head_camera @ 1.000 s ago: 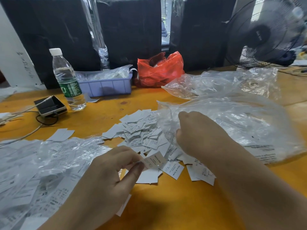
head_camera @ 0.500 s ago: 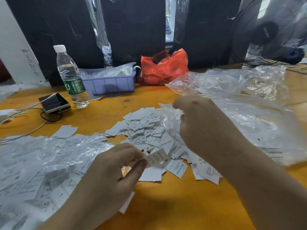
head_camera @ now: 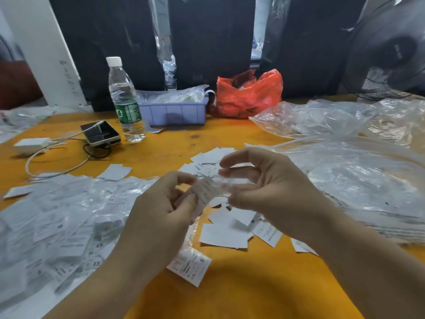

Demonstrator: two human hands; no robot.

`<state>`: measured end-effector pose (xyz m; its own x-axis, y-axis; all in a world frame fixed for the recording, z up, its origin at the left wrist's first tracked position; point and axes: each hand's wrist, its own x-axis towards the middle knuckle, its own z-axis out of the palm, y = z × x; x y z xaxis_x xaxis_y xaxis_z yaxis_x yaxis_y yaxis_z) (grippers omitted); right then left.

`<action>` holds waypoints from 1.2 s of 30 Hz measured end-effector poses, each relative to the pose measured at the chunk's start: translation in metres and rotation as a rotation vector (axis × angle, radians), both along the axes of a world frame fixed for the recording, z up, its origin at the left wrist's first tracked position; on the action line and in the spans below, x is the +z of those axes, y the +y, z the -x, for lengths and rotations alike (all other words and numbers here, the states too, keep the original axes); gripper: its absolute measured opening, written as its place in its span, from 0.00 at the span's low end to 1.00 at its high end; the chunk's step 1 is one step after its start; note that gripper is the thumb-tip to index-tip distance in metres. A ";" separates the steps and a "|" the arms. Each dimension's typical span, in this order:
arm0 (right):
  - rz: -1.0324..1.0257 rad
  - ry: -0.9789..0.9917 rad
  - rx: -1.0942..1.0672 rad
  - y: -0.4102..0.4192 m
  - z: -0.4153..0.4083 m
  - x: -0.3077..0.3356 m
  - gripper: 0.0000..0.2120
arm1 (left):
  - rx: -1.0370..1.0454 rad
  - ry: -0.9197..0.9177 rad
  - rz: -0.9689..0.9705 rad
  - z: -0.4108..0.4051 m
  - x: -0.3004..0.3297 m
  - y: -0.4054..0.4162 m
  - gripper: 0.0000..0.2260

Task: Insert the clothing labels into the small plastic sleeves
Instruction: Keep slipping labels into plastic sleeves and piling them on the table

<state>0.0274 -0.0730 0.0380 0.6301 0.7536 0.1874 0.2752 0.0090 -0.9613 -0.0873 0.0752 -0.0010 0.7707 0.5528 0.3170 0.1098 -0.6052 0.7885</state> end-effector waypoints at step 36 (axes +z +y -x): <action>0.041 0.552 0.347 0.012 0.008 -0.019 0.07 | -0.242 -0.123 0.167 0.005 0.015 0.004 0.04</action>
<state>0.0192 -0.0614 0.0195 0.3439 0.9303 -0.1273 -0.2716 -0.0312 -0.9619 -0.0922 0.0796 0.0139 0.8477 0.4102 0.3362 -0.1239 -0.4633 0.8775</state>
